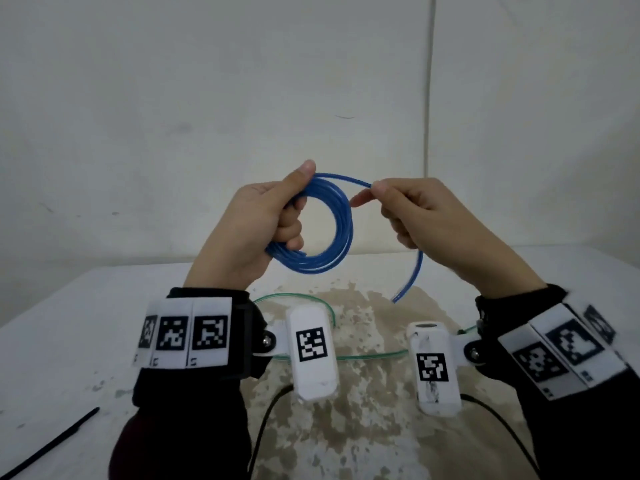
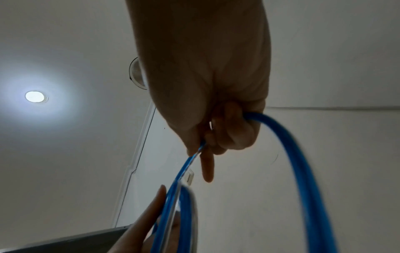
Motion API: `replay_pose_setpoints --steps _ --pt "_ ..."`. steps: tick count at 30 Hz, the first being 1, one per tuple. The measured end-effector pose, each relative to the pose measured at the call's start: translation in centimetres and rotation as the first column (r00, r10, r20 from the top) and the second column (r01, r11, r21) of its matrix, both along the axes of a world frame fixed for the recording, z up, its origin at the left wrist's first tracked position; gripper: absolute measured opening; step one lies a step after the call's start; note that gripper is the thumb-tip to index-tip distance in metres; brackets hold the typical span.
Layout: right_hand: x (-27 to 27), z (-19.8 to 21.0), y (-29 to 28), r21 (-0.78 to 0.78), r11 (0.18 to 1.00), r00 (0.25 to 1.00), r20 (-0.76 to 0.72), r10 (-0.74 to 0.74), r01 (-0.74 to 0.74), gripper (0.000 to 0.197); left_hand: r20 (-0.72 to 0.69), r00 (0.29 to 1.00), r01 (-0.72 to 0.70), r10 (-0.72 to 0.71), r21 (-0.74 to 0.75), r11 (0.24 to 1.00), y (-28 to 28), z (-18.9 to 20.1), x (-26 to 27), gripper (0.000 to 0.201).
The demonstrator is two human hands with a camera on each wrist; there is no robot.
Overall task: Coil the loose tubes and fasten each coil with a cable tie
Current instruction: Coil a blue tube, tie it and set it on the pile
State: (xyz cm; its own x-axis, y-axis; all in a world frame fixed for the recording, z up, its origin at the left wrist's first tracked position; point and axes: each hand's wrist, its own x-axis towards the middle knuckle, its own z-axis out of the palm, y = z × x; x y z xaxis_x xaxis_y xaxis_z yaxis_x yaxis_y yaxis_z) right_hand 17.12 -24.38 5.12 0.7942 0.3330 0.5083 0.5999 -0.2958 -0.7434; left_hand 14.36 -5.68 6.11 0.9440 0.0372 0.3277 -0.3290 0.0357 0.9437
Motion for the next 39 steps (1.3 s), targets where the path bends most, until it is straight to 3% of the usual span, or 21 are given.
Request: replay_pose_setpoints --steps 3,7,10,13,15,18,21,24,26,29,34,39 --pt "-0.6 -0.2 1.6 0.184 0.976 0.971 -0.186 0.151 -0.116 0.041 0.099 0.994 -0.027 0.046 -0.184 0.983 -1.6 -0.2 0.2 0.040" --pt "-1.0 -0.3 2.5 0.187 0.982 0.990 -0.137 0.039 -0.013 0.047 0.174 0.979 -0.051 0.105 -0.293 0.955 -3.7 -0.8 0.6 0.039" --pt "-0.7 -0.5 2.3 0.271 0.959 0.982 -0.145 0.123 -0.080 0.031 0.192 0.978 -0.028 0.080 -0.258 0.966 -4.3 -1.2 0.8 0.039" --pt "0.0 -0.5 1.5 0.274 0.954 0.984 -0.087 0.153 -0.124 0.019 0.173 0.985 0.044 -0.027 -0.093 0.995 -3.7 -1.1 1.0 0.040" --pt "0.2 -0.4 0.7 0.202 0.967 0.987 -0.026 0.160 -0.152 0.019 0.100 0.982 0.161 -0.158 -0.023 0.987 -2.8 -0.7 0.8 0.042" --pt "0.1 -0.2 0.0 -0.089 0.991 0.985 0.130 0.116 -0.105 0.018 -0.059 0.942 0.330 -0.329 0.003 0.944 -1.9 -0.2 0.3 0.041" --pt "-0.4 -0.2 0.1 -0.316 0.945 0.975 0.172 0.141 -0.081 0.017 -0.143 0.941 0.331 -0.308 0.181 0.926 -1.4 -0.5 0.1 0.038" --pt "-0.8 -0.1 0.5 -0.394 0.915 0.977 0.143 0.155 -0.088 0.019 -0.176 0.944 0.320 -0.280 0.278 0.905 -1.2 -0.6 -0.1 0.038" --pt "-0.7 -0.1 0.7 -0.275 0.955 0.984 0.106 0.147 -0.113 0.025 -0.143 0.951 0.300 -0.273 0.233 0.925 -1.5 -0.5 -0.2 0.038" --pt "-0.4 -0.3 0.8 0.063 0.982 0.980 -0.069 0.184 -0.180 0.030 -0.059 0.974 0.223 -0.217 0.108 0.969 -1.8 -0.4 0.0 0.042" --pt "-0.1 -0.3 0.2 0.356 0.873 0.852 -0.283 0.440 -0.333 0.034 0.034 0.988 0.153 -0.153 -0.003 0.988 -1.6 -0.2 0.0 0.044" --pt "-0.3 -0.1 0.5 0.527 0.773 0.784 -0.284 0.552 -0.353 0.034 0.115 0.982 0.164 -0.148 -0.142 0.976 -1.8 0.1 -0.1 0.044"
